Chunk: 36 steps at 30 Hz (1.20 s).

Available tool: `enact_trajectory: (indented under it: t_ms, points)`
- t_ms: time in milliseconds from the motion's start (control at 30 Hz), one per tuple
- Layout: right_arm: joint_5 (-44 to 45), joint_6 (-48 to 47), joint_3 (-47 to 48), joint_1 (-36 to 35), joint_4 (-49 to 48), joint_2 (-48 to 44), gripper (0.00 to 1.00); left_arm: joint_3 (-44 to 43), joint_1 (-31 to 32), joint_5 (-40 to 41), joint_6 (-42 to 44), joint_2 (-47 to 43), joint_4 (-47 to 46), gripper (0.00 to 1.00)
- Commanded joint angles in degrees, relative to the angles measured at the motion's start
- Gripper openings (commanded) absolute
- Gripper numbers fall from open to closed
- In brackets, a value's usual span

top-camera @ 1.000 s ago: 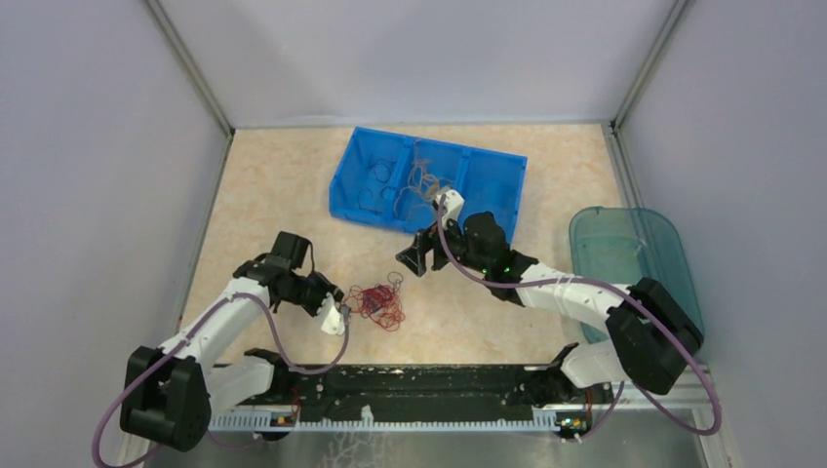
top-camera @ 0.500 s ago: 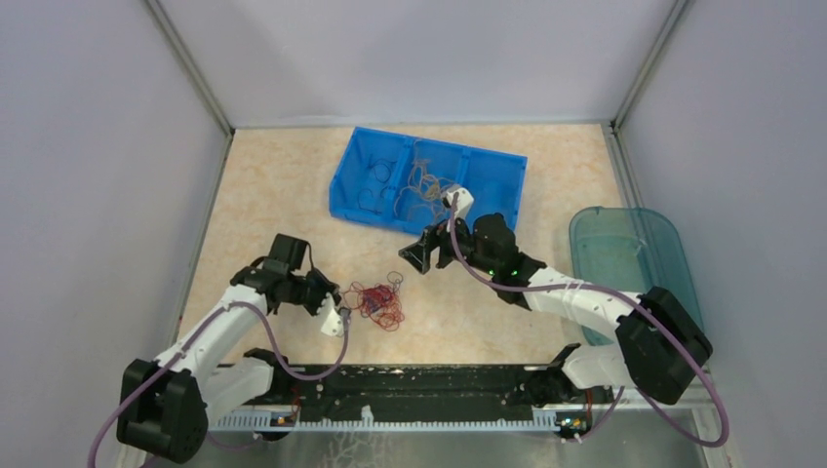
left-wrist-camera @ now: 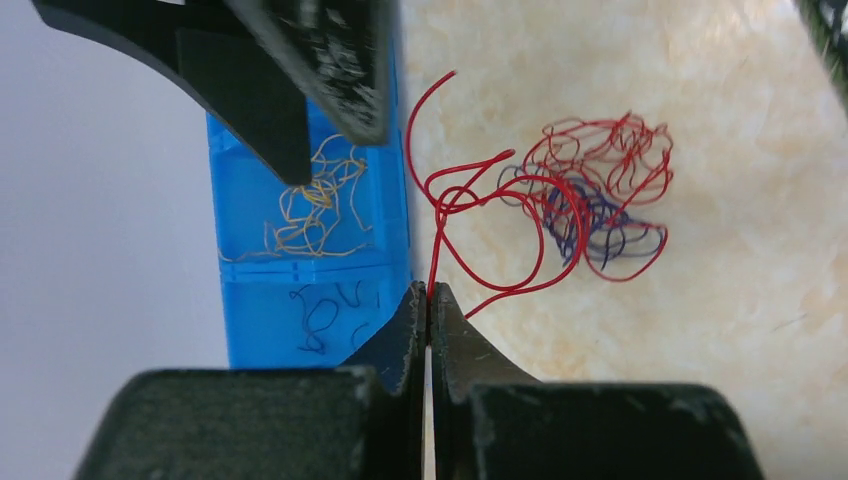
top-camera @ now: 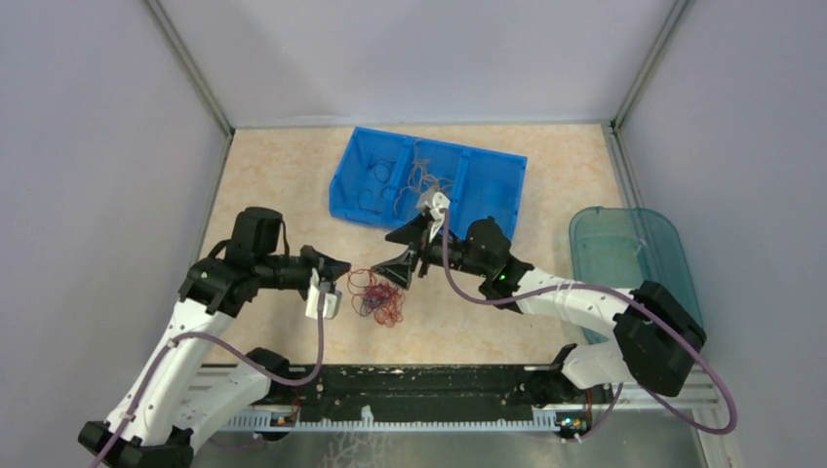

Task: Untangle the cables

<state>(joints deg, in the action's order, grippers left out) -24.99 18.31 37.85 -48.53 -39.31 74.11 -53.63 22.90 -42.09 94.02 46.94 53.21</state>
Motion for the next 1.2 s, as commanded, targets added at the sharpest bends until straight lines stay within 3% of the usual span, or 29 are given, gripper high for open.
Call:
enact_trajectory:
  t_ms: [0,267,367,567,833,1167]
  points:
    - [-0.53,-6.45,5.17,-4.63,-5.88,1.03,0.89,-6.36,0.89,-7.9,-18.32,2.25,2.38,0.0]
    - [4.89,-7.62,8.11,-8.3,-5.47,2.77,0.83,-15.32,1.32,-11.42,-33.04,5.07,0.29,0.0]
    - [11.99,-7.7,6.84,-9.12,-8.69,2.38,0.74,-17.93,1.58,-12.52,-37.69,6.13,0.27,0.0]
    - [25.18,-10.43,5.22,-10.95,-17.02,3.33,0.72,-22.93,2.66,-16.19,-45.99,9.22,2.9,0.0]
    - [29.44,-11.39,4.03,-12.19,-18.78,7.27,0.71,-28.4,3.3,-18.9,-56.69,11.62,0.19,0.01]
    - [30.21,-3.13,-2.32,-12.2,-26.77,12.43,0.67,-40.66,3.37,-20.58,-66.42,15.29,-5.22,0.01]
